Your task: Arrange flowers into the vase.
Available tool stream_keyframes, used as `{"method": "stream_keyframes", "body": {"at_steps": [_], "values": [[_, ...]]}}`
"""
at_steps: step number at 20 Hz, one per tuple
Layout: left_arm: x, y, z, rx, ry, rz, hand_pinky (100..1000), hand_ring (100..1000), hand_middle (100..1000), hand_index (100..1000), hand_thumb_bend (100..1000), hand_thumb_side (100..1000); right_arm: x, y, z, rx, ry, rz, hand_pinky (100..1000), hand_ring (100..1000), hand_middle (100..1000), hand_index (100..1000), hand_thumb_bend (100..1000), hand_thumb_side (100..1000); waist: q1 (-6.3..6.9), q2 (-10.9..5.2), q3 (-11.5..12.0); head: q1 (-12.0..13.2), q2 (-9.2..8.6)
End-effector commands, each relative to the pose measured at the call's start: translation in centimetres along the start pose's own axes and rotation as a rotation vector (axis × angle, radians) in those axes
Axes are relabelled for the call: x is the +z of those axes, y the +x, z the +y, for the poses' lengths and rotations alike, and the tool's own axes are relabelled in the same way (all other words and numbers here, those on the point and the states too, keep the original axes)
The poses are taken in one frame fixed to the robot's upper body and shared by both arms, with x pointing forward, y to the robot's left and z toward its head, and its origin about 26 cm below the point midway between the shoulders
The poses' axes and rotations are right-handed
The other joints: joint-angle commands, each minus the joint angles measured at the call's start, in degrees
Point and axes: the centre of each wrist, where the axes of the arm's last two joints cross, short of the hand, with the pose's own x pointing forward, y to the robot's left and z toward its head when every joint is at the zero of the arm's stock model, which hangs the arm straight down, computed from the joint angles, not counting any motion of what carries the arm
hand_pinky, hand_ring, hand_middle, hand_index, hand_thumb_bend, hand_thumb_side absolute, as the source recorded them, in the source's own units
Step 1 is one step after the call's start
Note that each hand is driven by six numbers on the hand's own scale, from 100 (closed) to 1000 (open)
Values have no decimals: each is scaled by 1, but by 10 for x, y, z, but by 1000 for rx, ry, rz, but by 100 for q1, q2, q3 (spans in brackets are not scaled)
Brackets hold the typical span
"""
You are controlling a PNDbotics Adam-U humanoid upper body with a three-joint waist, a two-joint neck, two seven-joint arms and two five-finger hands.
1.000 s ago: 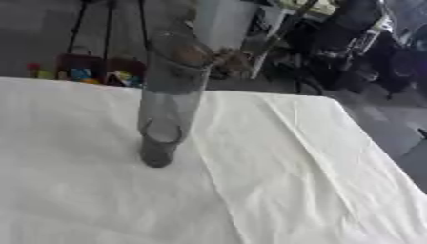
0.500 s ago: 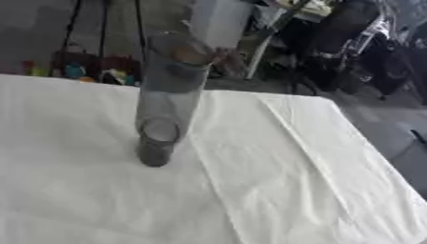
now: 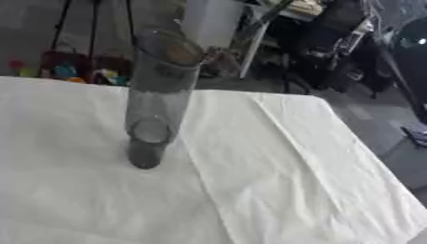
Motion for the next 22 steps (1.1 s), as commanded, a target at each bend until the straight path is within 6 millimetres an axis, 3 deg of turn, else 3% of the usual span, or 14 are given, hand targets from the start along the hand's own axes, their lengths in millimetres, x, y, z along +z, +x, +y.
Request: {"method": "stream_keyframes", "body": {"at_steps": [1, 13, 22], "values": [[-5, 5, 1, -17, -25, -14, 775, 761, 850, 931, 100, 834, -15, 17, 6, 22, 60, -27, 100, 100, 100, 100, 432, 206, 8, -106, 8, -59, -47], [-1, 6, 4, -59, -25, -18, 774, 761, 852, 931, 100, 834, -8, 17, 0, -7, 168, -46, 100, 100, 100, 100, 442, 191, -48, -11, 123, -66, -258], [-2, 6, 4, -57, -22, -20, 773, 760, 851, 931, 100, 834, -12, 23, 2, -51, 283, -86, 100, 100, 100, 100, 426, 186, -85, -23, 173, -218, -230]]}}
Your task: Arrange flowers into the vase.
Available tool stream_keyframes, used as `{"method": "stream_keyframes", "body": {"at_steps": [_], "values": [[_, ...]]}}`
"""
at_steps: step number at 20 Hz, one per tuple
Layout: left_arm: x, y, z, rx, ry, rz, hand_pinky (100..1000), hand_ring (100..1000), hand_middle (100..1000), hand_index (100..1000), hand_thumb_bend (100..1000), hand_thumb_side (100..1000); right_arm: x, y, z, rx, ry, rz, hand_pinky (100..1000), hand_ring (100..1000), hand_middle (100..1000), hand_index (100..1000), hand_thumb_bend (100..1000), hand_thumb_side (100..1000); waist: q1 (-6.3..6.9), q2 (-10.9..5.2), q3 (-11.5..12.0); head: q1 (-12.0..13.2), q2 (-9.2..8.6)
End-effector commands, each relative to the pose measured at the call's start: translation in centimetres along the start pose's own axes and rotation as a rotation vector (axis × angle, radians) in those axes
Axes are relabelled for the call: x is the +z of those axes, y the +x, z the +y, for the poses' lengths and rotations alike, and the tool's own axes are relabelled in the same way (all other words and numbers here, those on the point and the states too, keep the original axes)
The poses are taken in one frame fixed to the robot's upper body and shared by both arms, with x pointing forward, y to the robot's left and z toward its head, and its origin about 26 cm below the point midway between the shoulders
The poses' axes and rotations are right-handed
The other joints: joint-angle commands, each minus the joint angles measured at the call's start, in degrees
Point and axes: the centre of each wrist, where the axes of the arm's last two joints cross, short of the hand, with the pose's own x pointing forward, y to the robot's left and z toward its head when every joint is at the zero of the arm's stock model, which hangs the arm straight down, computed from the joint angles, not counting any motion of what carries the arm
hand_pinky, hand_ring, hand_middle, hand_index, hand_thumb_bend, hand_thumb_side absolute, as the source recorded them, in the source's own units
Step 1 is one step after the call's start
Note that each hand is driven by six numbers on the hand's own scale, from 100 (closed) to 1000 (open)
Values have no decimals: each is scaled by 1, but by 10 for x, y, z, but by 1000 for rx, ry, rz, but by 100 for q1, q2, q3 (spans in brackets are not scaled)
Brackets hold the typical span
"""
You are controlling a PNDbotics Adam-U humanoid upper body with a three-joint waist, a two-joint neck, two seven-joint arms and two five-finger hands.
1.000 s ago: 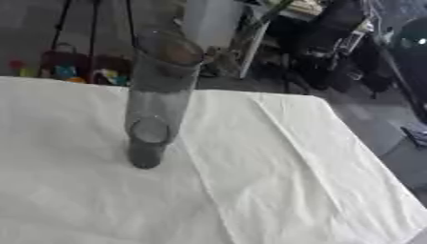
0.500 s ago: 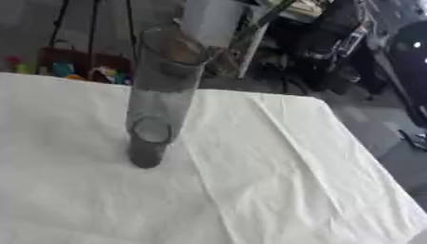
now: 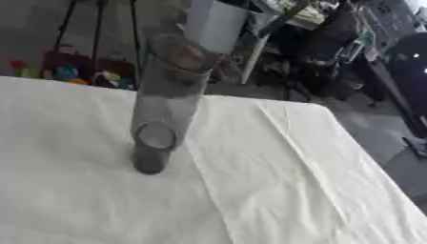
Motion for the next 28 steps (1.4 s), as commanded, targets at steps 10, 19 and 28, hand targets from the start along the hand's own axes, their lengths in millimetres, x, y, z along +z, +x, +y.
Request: {"method": "stream_keyframes", "body": {"at_steps": [10, 19, 28], "values": [[-4, 4, 1, -26, -19, -26, 770, 761, 853, 931, 100, 837, -18, 26, 2, 9, 233, -7, 100, 100, 100, 100, 423, 183, 138, -30, 56, -344, -10], [-5, 4, 1, -21, -15, -20, 770, 759, 851, 931, 100, 835, -26, 23, 6, -92, 160, -72, 100, 100, 100, 100, 431, 202, 89, -120, 59, -163, -82], [-11, 5, 2, -1, -9, -48, 770, 758, 850, 930, 100, 833, -29, 39, -3, 164, -210, -218, 100, 100, 100, 100, 368, 263, 55, -117, 369, -557, -56]]}}
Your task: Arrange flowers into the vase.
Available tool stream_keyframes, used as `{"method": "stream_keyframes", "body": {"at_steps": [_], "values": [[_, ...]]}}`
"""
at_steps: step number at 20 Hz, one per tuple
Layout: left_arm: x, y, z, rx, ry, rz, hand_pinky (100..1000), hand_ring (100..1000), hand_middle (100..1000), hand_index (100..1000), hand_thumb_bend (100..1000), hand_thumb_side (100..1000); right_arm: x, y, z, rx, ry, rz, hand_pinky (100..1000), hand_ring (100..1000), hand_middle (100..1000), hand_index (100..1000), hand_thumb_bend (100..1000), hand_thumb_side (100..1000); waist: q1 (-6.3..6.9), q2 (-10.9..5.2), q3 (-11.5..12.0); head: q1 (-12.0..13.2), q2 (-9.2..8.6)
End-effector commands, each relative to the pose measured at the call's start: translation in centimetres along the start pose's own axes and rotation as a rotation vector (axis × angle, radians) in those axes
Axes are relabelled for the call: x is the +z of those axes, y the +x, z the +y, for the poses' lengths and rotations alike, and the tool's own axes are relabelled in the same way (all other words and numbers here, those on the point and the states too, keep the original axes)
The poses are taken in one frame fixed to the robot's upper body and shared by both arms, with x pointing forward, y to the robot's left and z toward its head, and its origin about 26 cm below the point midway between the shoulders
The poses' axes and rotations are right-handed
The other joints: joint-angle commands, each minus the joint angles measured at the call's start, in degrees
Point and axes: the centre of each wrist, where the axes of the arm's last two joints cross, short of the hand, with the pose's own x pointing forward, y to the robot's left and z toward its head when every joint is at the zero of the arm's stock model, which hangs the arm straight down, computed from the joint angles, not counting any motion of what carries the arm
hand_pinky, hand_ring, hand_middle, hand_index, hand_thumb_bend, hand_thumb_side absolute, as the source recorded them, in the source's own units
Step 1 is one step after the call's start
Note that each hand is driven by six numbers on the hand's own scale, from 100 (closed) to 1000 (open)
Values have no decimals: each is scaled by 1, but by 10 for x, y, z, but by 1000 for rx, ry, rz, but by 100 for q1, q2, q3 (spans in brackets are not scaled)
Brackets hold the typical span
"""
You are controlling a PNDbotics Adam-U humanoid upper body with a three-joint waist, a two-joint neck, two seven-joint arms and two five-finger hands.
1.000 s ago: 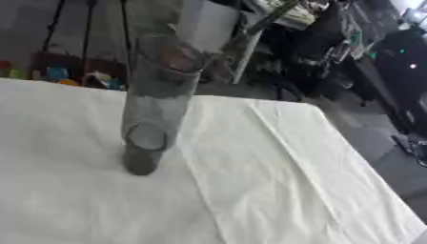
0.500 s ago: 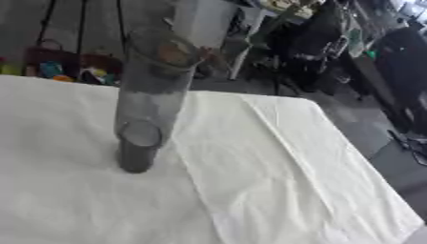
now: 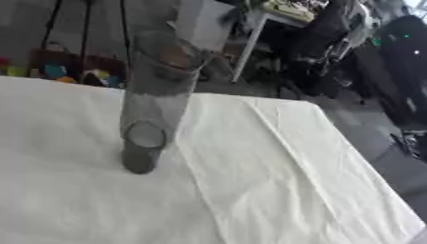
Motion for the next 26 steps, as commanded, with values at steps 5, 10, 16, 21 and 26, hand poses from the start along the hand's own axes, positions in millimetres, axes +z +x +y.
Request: {"method": "stream_keyframes", "body": {"at_steps": [5, 10, 16, 21, 26], "values": [[-9, 4, 1, -5, -22, -43, 770, 759, 852, 931, 100, 836, -14, 9, 10, 255, -13, -43, 100, 100, 100, 100, 418, 266, 30, -19, 118, -195, -225], [-10, 4, -1, -8, -30, -45, 770, 760, 853, 931, 100, 838, -6, 2, 11, 322, 35, -5, 100, 100, 100, 100, 442, 258, 29, 54, 97, -154, -207], [-11, 3, -2, -7, -31, -52, 770, 760, 853, 931, 100, 838, -2, -3, 12, 336, 20, 18, 100, 100, 100, 100, 443, 269, 67, 105, 72, -117, -164], [-11, 3, -2, -10, -31, -53, 771, 760, 853, 931, 100, 837, 1, -5, 12, 352, 18, 34, 100, 100, 100, 100, 443, 273, 96, 120, 14, -71, -179], [-12, 3, -2, -7, -30, -52, 771, 760, 853, 931, 100, 839, 4, -9, 12, 351, 0, 61, 100, 100, 100, 100, 444, 282, 99, 112, -8, -38, -212]]}}
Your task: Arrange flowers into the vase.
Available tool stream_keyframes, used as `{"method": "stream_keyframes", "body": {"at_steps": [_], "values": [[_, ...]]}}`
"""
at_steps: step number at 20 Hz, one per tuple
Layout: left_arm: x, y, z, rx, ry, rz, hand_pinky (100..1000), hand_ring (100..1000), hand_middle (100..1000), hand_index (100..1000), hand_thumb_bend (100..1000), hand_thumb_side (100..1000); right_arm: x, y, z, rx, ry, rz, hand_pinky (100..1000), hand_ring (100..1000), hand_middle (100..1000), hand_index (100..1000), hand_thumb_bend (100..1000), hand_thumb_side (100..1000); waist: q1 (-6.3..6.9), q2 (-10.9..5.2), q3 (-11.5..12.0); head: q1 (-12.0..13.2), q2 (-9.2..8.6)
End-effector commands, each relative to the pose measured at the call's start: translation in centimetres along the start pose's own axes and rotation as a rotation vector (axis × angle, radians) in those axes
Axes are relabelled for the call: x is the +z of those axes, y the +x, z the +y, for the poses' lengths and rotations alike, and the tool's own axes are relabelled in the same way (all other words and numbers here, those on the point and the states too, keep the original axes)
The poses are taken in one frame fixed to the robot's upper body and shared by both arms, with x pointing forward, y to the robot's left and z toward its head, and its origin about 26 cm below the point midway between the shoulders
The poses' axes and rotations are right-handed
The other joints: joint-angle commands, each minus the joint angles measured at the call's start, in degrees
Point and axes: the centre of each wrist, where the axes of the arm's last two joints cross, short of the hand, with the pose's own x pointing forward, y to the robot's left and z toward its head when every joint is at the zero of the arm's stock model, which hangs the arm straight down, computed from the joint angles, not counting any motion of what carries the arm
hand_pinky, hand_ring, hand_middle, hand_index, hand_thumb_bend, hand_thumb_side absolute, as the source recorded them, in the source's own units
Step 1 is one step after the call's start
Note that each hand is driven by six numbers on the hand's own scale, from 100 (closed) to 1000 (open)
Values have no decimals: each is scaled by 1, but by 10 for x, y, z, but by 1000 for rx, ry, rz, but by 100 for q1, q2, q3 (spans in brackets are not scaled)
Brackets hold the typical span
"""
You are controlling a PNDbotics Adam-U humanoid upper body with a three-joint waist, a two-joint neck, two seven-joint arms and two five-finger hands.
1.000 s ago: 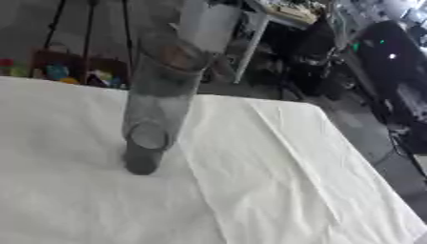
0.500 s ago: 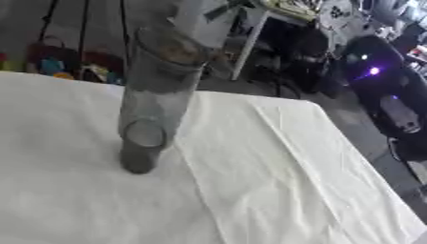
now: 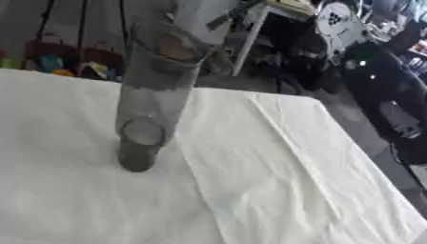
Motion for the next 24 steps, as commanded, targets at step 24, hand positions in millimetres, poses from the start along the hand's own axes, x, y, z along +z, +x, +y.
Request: {"method": "stream_keyframes", "body": {"at_steps": [24], "values": [[-5, 5, 3, 14, 10, 1, 771, 758, 846, 930, 100, 842, -16, 2, 35, -132, 33, 10, 100, 100, 100, 100, 446, 294, 29, -392, -175, 70, 113]]}}
